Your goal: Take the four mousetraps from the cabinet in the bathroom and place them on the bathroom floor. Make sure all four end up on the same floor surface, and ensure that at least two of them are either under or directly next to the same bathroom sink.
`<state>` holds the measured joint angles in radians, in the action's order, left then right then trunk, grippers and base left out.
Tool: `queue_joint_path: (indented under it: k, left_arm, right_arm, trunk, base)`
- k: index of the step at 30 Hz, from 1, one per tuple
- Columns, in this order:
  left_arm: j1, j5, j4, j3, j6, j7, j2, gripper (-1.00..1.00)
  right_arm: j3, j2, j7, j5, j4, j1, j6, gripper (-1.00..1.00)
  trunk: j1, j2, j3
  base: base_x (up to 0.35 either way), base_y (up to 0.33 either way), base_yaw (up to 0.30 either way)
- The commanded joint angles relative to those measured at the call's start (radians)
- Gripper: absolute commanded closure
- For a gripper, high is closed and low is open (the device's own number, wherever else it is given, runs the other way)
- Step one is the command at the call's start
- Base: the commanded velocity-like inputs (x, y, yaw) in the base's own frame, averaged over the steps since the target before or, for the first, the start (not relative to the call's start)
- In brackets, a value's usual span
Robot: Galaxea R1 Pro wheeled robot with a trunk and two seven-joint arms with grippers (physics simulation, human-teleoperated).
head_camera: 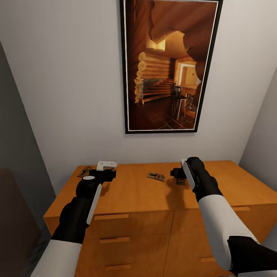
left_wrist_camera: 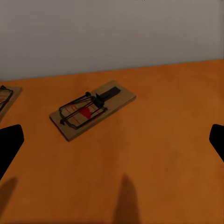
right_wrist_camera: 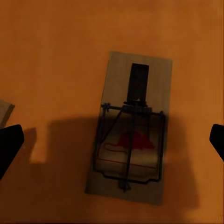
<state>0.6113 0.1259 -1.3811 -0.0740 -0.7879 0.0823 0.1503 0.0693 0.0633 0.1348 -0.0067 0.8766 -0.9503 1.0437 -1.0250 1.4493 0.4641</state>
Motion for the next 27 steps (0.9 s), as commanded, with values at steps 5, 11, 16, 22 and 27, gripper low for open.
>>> queue_joint_path:
  k: [5,11,16,22,27]
  left_arm:
    - [0.001,0.006,-0.001,-0.001,-0.005,0.000,0.000,-1.00]
    - [0.001,0.006,-0.001,-0.001,-0.005,0.000,0.000,-1.00]
    - [0.001,0.006,-0.001,-0.001,-0.005,0.000,0.000,-1.00]
    - [0.001,0.006,0.000,-0.001,-0.005,0.000,0.000,-1.00]
    - [0.001,0.006,0.000,-0.001,-0.005,0.000,0.000,-1.00]
  right_arm:
    - [0.003,0.009,0.003,-0.001,0.001,-0.001,0.004,-1.00]
    - [0.003,0.013,0.003,-0.001,0.001,-0.001,0.004,-1.00]
    - [0.003,0.014,0.002,-0.002,0.001,-0.001,0.004,-1.00]
    - [0.003,0.014,-0.001,-0.002,0.001,-0.001,0.004,-1.00]
    - [0.003,0.013,-0.003,-0.002,0.001,-0.001,0.004,-1.00]
  trunk:
    - [0.000,0.001,0.001]
    - [0.000,0.001,0.001]
    - [0.000,0.001,0.001]
    - [0.000,0.001,0.001]
    - [0.000,0.001,0.001]
  base:
    - [0.000,0.000,0.000]
    - [0.000,0.000,0.000]
    - [0.000,0.000,0.000]
    - [0.000,0.000,0.000]
    - [0.000,0.000,0.000]
